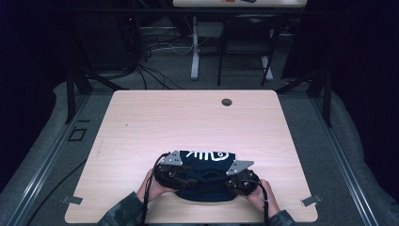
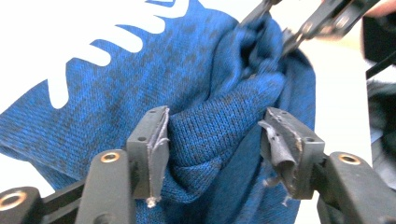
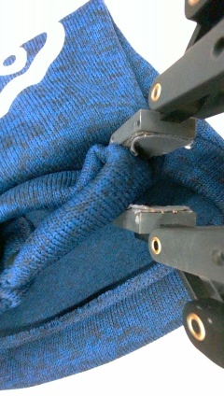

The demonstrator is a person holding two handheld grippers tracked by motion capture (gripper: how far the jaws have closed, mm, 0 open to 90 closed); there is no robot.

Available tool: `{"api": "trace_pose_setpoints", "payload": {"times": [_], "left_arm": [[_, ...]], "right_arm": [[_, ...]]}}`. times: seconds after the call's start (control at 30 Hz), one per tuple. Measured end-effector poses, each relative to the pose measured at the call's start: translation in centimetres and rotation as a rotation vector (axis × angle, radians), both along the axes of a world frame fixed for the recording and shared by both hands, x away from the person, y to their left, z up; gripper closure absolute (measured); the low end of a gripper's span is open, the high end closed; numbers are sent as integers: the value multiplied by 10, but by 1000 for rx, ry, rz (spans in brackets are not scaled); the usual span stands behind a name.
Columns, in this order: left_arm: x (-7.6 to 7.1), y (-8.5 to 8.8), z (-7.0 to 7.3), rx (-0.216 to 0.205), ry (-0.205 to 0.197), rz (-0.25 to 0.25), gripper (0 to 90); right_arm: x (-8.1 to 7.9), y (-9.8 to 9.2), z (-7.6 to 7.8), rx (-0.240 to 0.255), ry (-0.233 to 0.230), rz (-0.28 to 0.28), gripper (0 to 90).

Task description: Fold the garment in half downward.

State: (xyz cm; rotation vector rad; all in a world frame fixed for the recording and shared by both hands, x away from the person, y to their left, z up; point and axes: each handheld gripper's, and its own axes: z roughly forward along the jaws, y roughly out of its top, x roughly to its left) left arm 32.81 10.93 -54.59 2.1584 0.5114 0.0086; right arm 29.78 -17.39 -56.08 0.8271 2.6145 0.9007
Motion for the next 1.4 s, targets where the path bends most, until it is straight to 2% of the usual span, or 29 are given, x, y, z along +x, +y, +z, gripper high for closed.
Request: {"api": "trace_pose_setpoints", "payload": {"times": [0.07,0.1,0.23,0.3,0.33,0.37,0.43,0.53,0.57,0.63,0.7,0.8,0.93,1.13,1.27,1.4], "left_arm": [[0,4,7,-47,0,-8,378],[1,6,9,-57,-6,-4,357],[4,12,14,-80,-27,32,333],[7,15,15,-93,-32,47,334],[9,17,16,-93,-51,64,340],[11,18,17,-105,-52,68,345],[16,20,18,-114,-65,105,350],[19,17,15,-98,-82,146,355],[19,14,13,-86,-77,150,358],[20,10,8,-74,-57,137,371],[19,5,3,-46,-55,121,385],[17,1,-1,-18,-50,114,387],[13,-2,-7,38,-54,77,392],[7,-4,-15,96,-37,53,360],[3,-6,-18,124,-48,52,318],[-2,-8,-20,152,-78,55,298]], "right_arm": [[0,1,2,1,6,-1,576],[0,1,6,-5,11,1,511],[1,-6,20,65,36,-1,426],[1,-11,27,89,39,4,412],[0,-13,31,116,28,3,410],[-1,-15,36,142,16,5,410],[-1,-15,44,170,10,6,417],[1,-16,50,229,-30,-47,488],[4,-16,50,236,-49,-78,532],[10,-13,47,252,-52,-110,594],[14,-9,43,234,-68,-132,641],[18,-2,35,196,-43,-129,670],[16,3,23,147,-10,-108,669],[13,11,12,62,35,-66,578],[13,10,7,54,53,-67,504],[10,10,3,45,32,-52,462]]}}
